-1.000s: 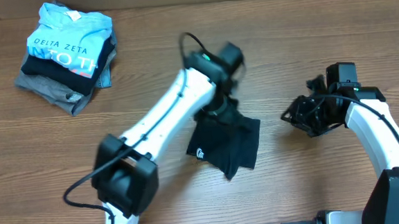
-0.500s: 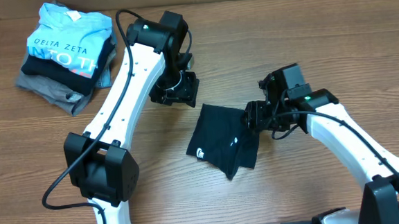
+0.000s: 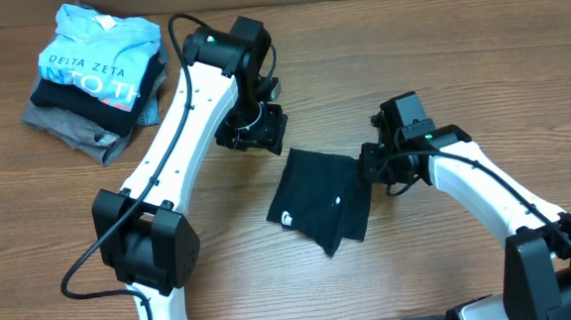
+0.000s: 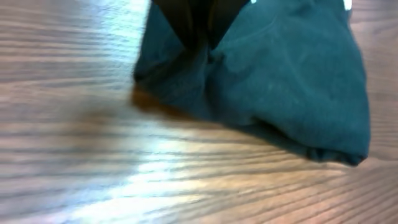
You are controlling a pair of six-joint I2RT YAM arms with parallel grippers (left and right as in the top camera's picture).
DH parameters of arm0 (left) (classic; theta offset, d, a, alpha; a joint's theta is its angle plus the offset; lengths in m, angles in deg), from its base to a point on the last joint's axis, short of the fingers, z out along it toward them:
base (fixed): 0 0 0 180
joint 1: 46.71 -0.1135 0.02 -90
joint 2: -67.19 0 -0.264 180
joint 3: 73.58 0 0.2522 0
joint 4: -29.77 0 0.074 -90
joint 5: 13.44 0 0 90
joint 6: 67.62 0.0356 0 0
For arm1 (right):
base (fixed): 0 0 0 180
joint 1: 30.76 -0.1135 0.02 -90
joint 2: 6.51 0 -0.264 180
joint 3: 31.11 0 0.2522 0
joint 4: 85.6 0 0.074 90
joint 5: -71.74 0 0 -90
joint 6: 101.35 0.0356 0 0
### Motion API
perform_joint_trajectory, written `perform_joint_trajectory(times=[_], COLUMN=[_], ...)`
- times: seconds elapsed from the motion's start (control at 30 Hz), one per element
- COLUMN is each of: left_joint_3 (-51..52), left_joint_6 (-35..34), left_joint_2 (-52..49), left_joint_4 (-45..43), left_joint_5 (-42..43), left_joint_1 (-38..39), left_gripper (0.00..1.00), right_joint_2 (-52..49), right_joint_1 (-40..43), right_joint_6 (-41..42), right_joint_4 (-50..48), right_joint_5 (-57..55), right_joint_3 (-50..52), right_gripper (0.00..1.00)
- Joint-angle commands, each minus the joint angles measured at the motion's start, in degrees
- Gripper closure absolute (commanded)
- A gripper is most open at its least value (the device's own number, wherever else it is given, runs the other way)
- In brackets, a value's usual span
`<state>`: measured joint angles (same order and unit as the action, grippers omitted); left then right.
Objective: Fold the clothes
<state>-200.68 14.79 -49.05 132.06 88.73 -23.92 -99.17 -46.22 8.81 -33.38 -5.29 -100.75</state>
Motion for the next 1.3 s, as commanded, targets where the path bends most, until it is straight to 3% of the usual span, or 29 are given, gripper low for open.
perform_joint_trajectory(times=[0.0,0.13,0.27,0.5,0.73,1.07,1.17,1.27], left_joint_3=[0.15,0.15,0.15,0.15,0.15,0.15,0.15,0.15], left_joint_6=[1.25,1.22,1.22,1.25,1.22,1.22,1.22,1.25], left_joint_2=[1.2,1.2,1.18,1.2,1.2,1.2,1.2,1.2], left_joint_4=[-0.07,-0.09,-0.07,-0.26,-0.5,-0.11,-0.28,-0.31], left_joint_5=[0.44,-0.74,-0.76,-0.76,-0.76,-0.74,-0.74,-0.76], left_joint_1=[0.26,0.33,0.33,0.33,0.33,0.37,0.37,0.37], left_gripper=[0.32,0.31,0.31,0.28,0.27,0.26,0.25,0.24], right_joint_2=[-0.02,0.02,0.02,0.0,0.0,-0.07,-0.07,0.02], right_joint_1=[2.29,3.96,4.74,1.97,-3.8,-4.24,-4.35,-4.33], right_joint_6=[-1.51,-4.31,-3.72,-7.06,-2.71,1.09,0.63,-1.09], right_joint_4=[-0.22,2.97,8.41,17.49,10.32,6.75,4.76,3.1], right_joint_5=[-6.23,-5.49,-3.43,11.65,11.54,8.92,10.19,11.32], right_joint_3=[-1.62,-3.34,-3.78,-2.23,3.15,7.3,7.28,6.95], right_gripper=[0.93,0.52,0.46,0.49,0.55,0.54,0.72,0.84])
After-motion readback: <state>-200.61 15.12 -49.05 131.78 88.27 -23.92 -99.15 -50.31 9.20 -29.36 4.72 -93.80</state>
